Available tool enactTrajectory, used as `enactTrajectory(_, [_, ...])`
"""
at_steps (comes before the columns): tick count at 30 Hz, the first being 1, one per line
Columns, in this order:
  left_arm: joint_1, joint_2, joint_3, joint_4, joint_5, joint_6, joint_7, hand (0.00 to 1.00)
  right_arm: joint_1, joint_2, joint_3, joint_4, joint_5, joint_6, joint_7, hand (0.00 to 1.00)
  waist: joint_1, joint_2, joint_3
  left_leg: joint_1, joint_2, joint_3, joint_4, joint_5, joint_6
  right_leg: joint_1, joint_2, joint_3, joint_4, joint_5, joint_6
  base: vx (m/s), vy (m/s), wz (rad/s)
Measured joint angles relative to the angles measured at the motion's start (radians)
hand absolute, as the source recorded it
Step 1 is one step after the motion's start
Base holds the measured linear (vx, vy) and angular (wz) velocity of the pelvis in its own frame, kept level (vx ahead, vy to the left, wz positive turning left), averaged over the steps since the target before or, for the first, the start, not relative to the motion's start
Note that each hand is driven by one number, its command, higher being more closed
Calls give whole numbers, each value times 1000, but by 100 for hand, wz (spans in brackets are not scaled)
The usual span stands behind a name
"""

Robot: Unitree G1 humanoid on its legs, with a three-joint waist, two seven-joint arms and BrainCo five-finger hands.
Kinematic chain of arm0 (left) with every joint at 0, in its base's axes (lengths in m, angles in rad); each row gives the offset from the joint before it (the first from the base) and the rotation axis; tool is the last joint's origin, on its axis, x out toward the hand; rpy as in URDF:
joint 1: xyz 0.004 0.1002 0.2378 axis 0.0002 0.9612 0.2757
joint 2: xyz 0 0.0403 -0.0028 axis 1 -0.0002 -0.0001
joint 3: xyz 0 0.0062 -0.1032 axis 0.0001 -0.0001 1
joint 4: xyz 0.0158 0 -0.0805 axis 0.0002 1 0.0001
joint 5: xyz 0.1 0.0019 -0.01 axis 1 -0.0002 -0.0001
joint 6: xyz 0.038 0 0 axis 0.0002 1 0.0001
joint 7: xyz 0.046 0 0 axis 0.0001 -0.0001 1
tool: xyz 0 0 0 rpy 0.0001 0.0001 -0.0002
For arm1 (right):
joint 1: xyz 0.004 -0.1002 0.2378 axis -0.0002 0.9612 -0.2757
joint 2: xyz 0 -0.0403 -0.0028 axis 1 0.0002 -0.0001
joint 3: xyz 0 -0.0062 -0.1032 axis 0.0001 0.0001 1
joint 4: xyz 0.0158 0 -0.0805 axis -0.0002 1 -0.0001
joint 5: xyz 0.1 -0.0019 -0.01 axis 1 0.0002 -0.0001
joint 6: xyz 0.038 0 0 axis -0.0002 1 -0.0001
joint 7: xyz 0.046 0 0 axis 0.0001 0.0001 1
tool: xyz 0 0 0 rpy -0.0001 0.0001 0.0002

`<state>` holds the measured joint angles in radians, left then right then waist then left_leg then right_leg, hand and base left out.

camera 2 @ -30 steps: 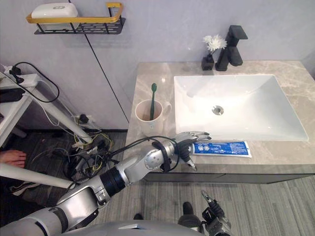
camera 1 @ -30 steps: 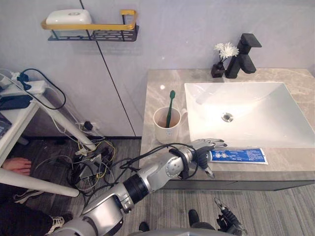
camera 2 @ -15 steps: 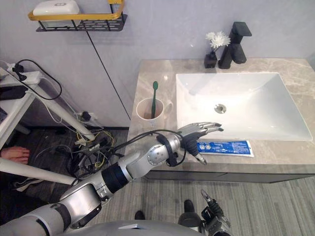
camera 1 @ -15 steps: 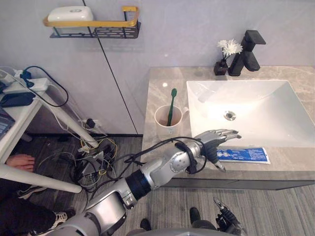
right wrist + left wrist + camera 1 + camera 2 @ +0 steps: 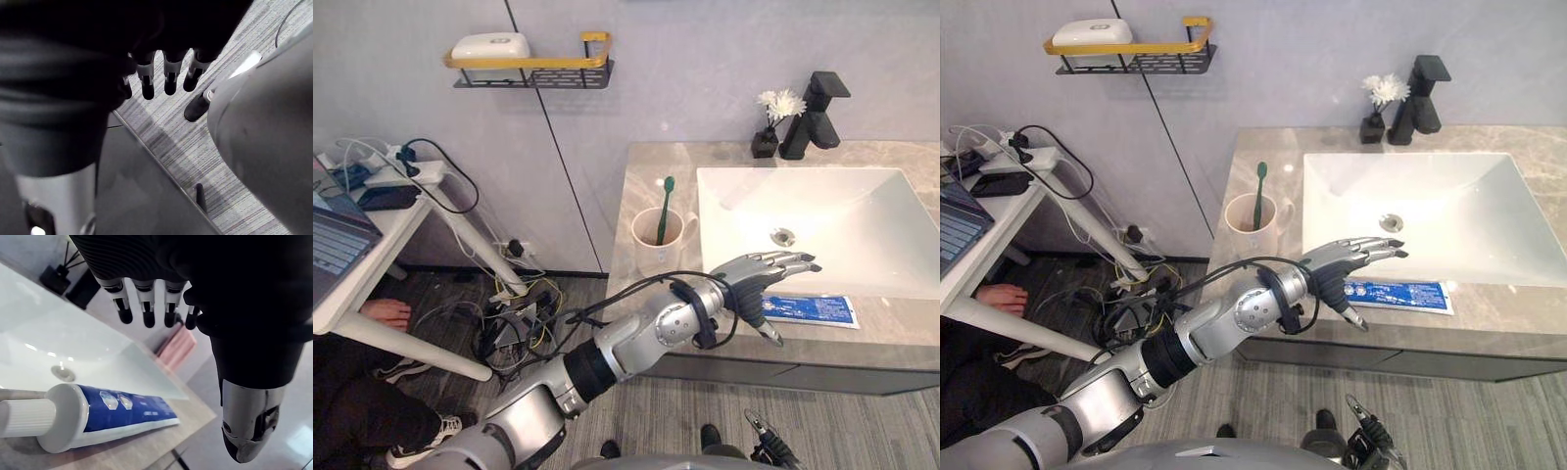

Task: Organize washtable

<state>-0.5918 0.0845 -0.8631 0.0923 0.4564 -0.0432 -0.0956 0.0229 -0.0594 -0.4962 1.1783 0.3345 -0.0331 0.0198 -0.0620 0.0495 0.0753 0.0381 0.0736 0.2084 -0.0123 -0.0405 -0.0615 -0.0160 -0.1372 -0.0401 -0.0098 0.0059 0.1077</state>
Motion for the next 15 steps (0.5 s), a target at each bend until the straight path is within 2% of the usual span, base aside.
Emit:
enactTrajectory(5, [0, -1, -6, 15, 0, 0, -1, 0, 7, 0, 19, 0, 0, 0, -1, 0, -1, -6, -16, -5, 0, 0, 0, 0, 0, -5, 0, 0, -1, 0, 0, 0, 0, 0])
enactTrajectory(15, [14, 8, -12, 153, 0, 2, -1, 0, 0, -2, 12, -1, 0, 0, -2, 0, -11, -13, -20, 4, 0, 6, -24, 13, -5, -1, 6, -1, -24, 15, -5, -2, 0, 0])
